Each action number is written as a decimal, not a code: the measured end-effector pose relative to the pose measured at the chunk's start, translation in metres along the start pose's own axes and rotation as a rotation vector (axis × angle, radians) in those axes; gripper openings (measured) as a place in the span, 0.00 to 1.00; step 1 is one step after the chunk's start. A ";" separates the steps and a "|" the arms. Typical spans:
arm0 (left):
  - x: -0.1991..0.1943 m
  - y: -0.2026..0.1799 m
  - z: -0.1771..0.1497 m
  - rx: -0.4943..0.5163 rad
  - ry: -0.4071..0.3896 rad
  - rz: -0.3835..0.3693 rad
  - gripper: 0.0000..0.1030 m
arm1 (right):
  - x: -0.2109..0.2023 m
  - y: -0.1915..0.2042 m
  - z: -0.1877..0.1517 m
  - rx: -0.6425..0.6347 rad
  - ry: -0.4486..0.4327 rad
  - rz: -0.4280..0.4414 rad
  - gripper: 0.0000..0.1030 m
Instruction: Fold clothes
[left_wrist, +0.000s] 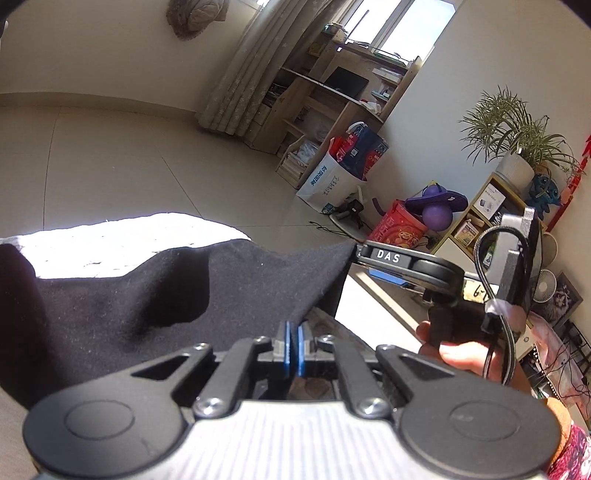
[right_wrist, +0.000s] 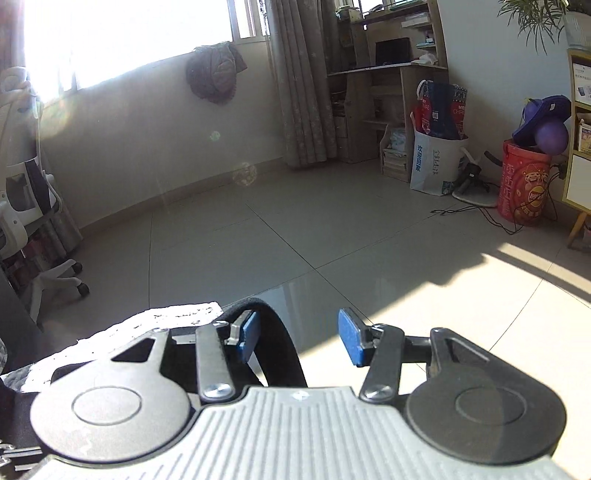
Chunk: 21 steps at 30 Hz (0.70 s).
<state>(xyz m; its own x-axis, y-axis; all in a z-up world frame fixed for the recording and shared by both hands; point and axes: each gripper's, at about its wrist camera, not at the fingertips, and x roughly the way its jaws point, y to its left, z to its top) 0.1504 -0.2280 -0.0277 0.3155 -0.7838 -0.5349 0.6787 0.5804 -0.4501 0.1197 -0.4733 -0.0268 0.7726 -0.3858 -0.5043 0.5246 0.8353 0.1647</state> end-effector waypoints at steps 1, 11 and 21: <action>0.002 -0.001 -0.001 0.007 0.009 0.003 0.04 | 0.001 -0.007 0.004 0.015 0.002 -0.011 0.50; -0.002 -0.002 -0.007 0.061 0.029 -0.043 0.13 | 0.002 -0.053 -0.003 0.136 0.112 0.011 0.50; -0.048 0.040 0.014 0.079 -0.099 0.194 0.19 | 0.036 -0.073 -0.015 0.480 0.370 0.267 0.50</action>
